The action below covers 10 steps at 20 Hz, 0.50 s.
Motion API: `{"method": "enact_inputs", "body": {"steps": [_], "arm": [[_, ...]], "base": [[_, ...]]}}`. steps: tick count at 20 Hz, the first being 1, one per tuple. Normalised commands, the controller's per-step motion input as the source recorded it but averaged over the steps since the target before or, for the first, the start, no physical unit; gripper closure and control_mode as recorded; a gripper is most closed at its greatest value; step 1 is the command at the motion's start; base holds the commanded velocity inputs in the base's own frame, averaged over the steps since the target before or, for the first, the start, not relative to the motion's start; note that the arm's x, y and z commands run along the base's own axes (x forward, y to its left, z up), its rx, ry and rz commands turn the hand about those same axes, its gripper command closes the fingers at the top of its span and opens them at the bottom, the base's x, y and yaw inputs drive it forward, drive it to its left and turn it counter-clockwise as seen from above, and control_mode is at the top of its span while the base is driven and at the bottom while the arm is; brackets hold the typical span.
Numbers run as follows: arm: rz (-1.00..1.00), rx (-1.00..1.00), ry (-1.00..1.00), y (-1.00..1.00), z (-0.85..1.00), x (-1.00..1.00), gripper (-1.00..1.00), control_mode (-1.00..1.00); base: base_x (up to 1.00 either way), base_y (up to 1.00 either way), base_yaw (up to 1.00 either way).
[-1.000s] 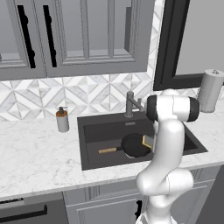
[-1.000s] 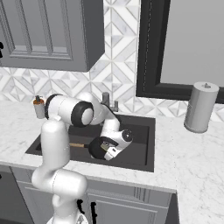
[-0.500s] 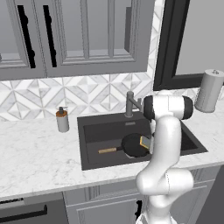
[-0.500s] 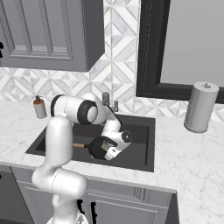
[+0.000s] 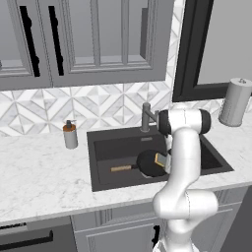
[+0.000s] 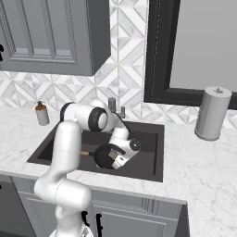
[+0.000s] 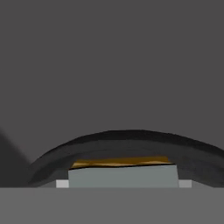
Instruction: Pick the pan and sponge and place them into the sink. Then turn on the water.
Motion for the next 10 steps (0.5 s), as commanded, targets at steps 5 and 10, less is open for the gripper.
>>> {"method": "enact_inputs", "body": {"steps": [5,10], "arm": [[0.0,0.0,0.0,0.0,-0.29,0.2,1.0,-1.0],[0.0,0.01,-0.03,0.0,-0.22,0.1,-1.0,-1.0]], "base": [[0.0,0.0,0.0],[0.0,0.0,0.0]]}}
